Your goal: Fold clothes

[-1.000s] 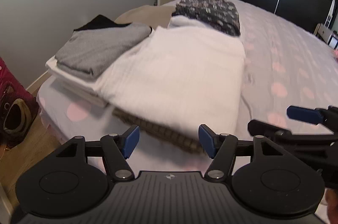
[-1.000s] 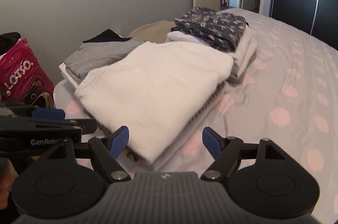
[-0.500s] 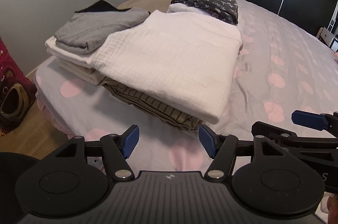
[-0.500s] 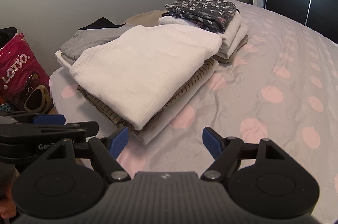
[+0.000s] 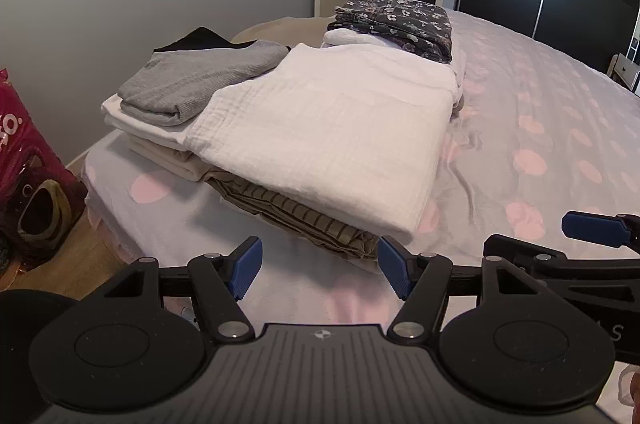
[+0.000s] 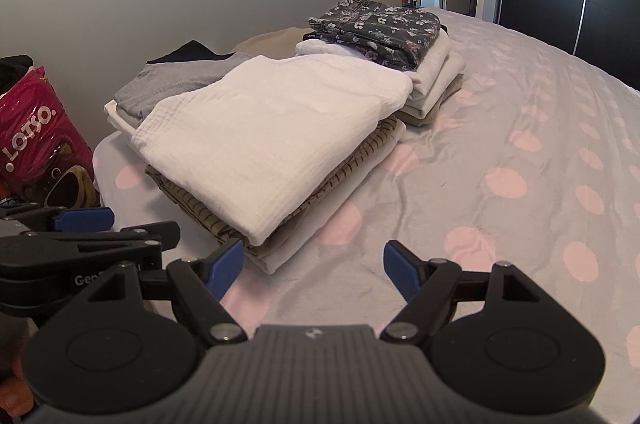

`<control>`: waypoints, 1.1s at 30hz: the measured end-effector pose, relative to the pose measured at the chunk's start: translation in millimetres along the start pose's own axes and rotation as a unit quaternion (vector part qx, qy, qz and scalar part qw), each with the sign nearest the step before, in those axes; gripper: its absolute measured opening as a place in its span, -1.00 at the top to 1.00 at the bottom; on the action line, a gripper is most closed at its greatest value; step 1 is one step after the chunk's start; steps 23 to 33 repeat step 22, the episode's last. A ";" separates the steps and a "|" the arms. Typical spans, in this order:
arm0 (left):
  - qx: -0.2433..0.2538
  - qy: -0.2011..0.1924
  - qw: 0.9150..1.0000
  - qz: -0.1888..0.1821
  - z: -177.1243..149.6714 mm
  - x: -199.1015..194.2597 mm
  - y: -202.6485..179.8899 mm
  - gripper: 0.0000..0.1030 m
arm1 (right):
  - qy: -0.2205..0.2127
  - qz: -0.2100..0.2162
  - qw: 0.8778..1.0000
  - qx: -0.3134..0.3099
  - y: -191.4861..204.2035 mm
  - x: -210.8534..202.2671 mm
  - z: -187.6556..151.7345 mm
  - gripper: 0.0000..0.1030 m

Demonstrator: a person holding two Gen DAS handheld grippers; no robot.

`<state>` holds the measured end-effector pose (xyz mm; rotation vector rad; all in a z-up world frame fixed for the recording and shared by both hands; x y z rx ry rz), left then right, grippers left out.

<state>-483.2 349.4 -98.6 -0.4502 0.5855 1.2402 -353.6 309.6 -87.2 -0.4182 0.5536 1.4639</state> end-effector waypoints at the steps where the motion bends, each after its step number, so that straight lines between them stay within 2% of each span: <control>1: 0.000 -0.003 1.000 0.000 0.6 -1.0 0.1 -0.21 | -0.001 0.000 1.000 0.000 -0.1 -0.8 0.2 -0.54; 13: 0.008 -0.015 1.000 0.017 2.4 -6.2 -3.6 -0.26 | -0.013 -0.010 1.000 -0.010 -3.6 -6.7 1.8 -0.54; 33: 0.002 -0.012 1.000 0.011 2.2 -5.9 -4.7 -0.26 | -0.017 -0.012 1.000 -0.012 -5.6 -8.4 2.1 -0.54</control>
Point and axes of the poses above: each gripper's, at about its wrist camera, not at the fingertips, and x roughly the way its jaws point, y to its left, z to its top, the point moved 9 cm from there along x, roughly the way its jaws point, and after that the axes turned 6 degrees about -y, right-handed, at the moved point
